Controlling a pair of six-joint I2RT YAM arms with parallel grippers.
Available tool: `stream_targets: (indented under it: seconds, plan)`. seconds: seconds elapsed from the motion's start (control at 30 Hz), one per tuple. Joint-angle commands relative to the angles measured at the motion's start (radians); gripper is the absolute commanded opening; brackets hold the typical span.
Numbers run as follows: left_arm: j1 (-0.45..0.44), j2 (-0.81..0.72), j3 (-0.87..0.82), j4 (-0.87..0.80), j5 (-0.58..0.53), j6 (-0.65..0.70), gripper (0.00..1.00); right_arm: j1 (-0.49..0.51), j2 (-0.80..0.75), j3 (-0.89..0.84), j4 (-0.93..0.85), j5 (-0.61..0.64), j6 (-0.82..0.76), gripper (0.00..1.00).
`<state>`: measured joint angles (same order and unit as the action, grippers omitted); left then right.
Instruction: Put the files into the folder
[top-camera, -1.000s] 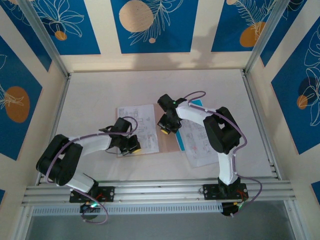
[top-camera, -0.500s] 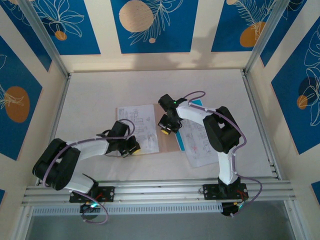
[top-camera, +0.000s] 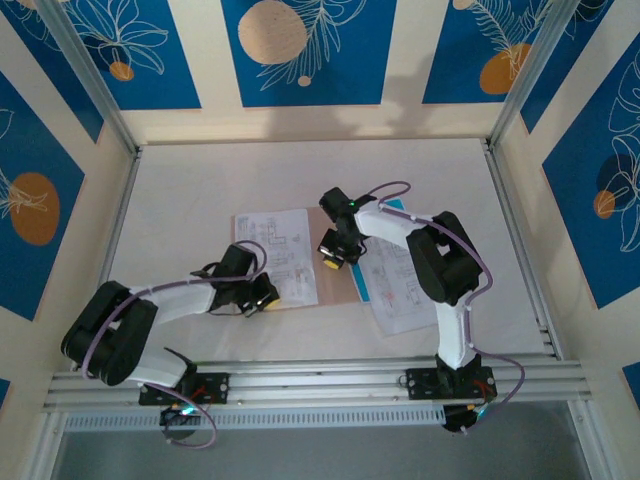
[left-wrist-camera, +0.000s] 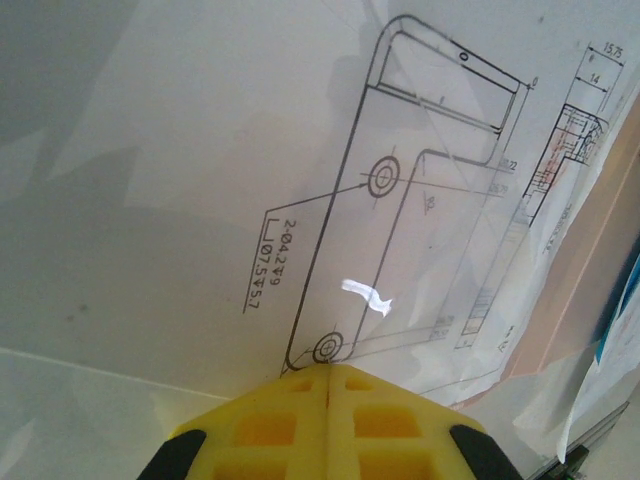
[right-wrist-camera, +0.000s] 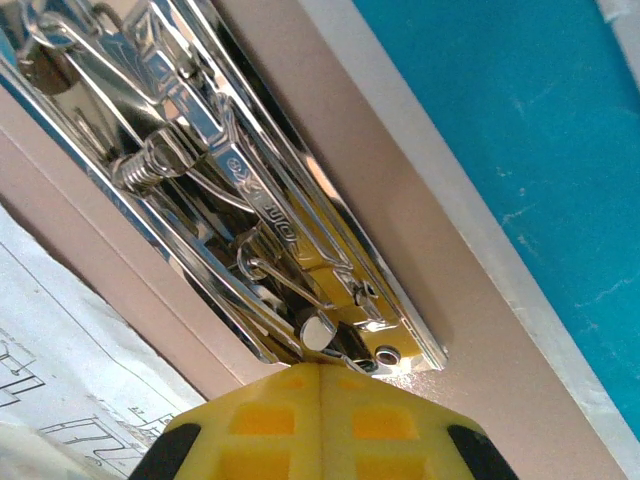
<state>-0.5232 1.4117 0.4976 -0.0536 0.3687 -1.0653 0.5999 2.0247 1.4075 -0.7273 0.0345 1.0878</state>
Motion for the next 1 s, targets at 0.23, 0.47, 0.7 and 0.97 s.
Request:
stream_targets:
  seconds: [0.23,0.47,0.7,0.97]
  plan:
    - [0.014,0.007,-0.074,-0.19,-0.06,-0.024,0.0,-0.033,0.155,-0.004,-0.156,0.2,-0.08,0.0]
    - [0.014,0.007,-0.073,-0.187,-0.057,-0.023,0.0,-0.025,0.157,0.027,-0.17,0.21,-0.105,0.0]
    - [0.014,0.008,-0.073,-0.188,-0.056,-0.021,0.0,-0.011,0.084,0.12,-0.198,0.232,-0.136,0.0]
    - [0.014,0.013,-0.07,-0.178,-0.05,-0.02,0.0,0.017,-0.03,0.195,-0.195,0.225,-0.122,0.0]
